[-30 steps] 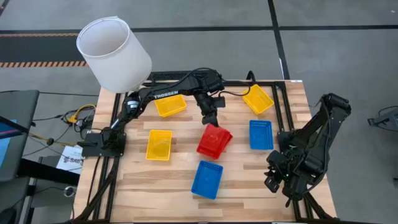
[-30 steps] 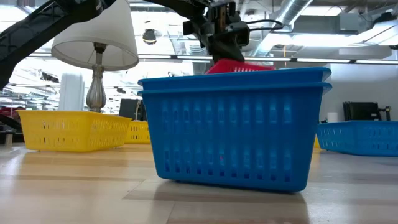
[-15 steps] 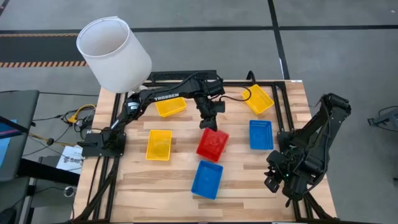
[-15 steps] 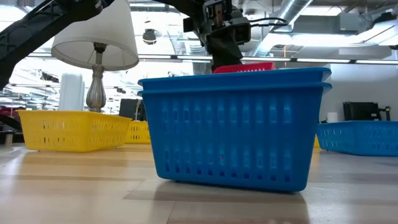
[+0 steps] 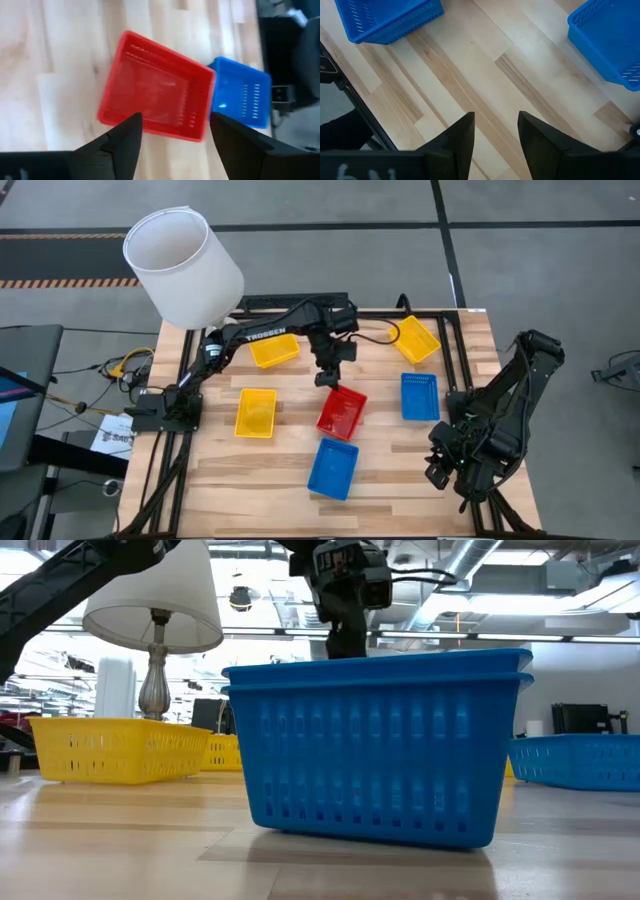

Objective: Stack baskets by color
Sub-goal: Adjust the top left yellow basket

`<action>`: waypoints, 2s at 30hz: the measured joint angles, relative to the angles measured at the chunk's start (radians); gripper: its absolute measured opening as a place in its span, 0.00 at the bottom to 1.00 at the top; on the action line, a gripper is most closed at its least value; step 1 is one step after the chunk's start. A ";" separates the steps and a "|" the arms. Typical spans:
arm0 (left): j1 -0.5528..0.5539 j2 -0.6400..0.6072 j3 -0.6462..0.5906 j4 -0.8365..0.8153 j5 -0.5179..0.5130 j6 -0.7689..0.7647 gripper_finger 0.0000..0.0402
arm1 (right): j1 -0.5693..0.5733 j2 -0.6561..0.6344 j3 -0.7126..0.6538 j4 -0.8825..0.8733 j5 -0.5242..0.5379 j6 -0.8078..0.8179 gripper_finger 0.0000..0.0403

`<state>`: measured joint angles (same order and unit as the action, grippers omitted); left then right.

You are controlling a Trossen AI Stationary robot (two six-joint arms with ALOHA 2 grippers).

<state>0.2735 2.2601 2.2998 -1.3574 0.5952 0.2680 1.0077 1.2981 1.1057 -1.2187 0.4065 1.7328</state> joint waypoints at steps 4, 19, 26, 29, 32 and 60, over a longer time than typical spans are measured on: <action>-0.047 0.000 0.011 -0.075 0.092 0.009 0.50 | 0.000 0.000 0.000 0.001 0.016 0.019 0.43; -0.464 0.000 0.011 0.040 -0.017 -0.096 0.36 | -0.041 0.095 -0.001 -0.074 0.045 0.037 0.43; -0.543 -0.026 0.010 0.177 -0.281 -0.219 0.34 | -0.160 0.193 -0.001 -0.079 0.051 -0.120 0.43; -0.530 -0.094 0.051 0.089 -0.443 -0.225 0.34 | -0.226 0.201 -0.001 -0.079 0.078 -0.207 0.43; -0.512 -0.212 0.038 0.068 -0.695 -0.221 0.34 | -0.299 0.191 -0.001 -0.083 0.124 -0.285 0.43; 0.112 -0.805 -0.766 0.439 -0.715 -0.225 0.34 | -0.679 0.001 -0.001 -0.051 0.279 -0.669 0.43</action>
<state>0.3858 1.4550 1.5341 -0.9188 -0.1199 0.0432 0.3282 1.2986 1.1048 -1.2695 0.6851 1.0639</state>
